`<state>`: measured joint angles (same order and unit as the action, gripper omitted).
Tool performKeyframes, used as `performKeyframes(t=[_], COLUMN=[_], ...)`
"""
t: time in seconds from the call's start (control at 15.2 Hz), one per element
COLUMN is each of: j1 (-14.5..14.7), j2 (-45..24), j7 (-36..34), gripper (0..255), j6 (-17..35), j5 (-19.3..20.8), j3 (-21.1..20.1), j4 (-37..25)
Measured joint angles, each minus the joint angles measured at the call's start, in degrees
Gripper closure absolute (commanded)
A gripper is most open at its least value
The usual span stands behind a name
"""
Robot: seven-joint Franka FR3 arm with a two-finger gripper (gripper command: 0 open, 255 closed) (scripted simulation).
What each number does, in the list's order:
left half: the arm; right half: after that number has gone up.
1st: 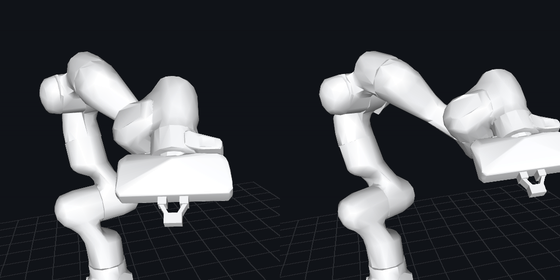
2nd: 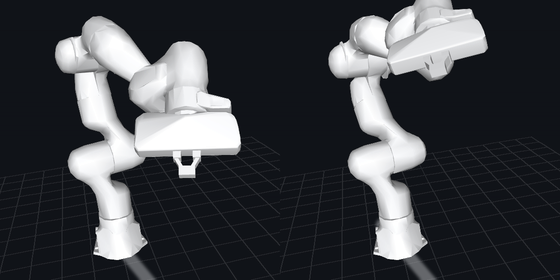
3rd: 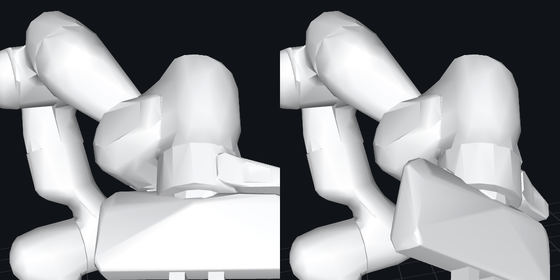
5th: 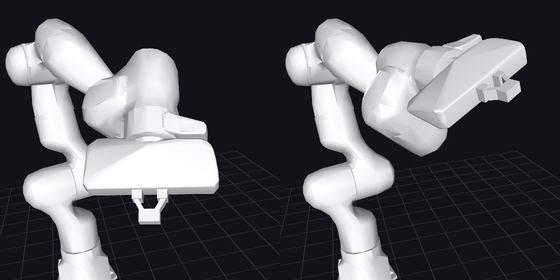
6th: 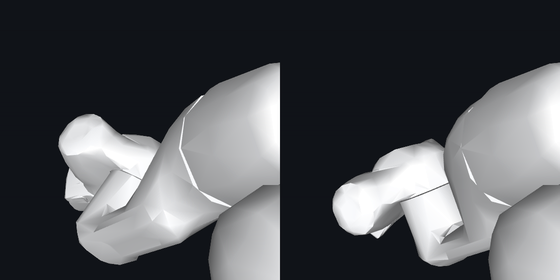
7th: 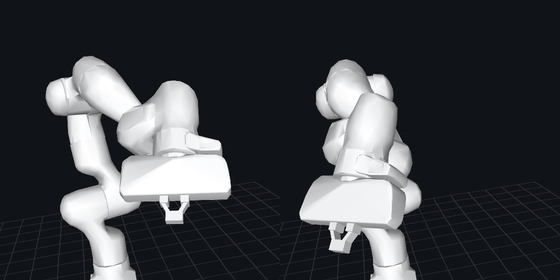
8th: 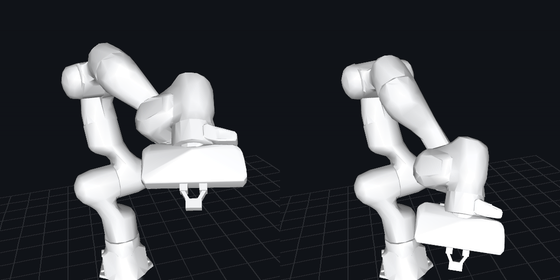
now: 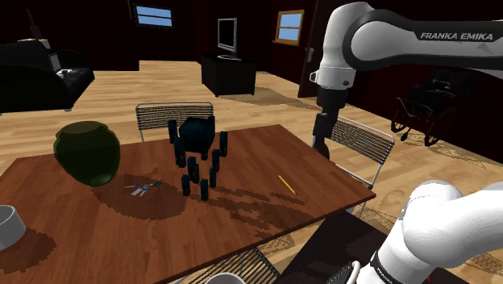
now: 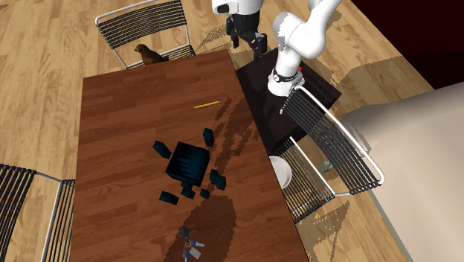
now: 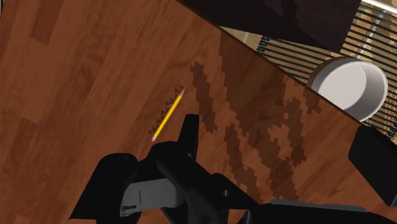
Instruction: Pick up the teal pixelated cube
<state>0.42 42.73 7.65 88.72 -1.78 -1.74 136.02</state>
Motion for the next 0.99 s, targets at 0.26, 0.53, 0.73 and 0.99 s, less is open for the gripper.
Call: performKeyframes(t=[0.26,0.53,0.73,0.99], j1=[0.4,1.1,1.5,1.8], j2=[-3.6,-11.9,-17.9,-25.5], j7=[-1.2,-4.0,-6.2,-8.7], gripper=[0,0,0,0], j6=[2.0,5.3,7.1,9.1], j5=[-0.7,-1.7,-2.0,-1.6], j3=[-1.2,-3.8,-5.6,-7.5], j4=[-2.0,-7.8,-12.5,-18.9])
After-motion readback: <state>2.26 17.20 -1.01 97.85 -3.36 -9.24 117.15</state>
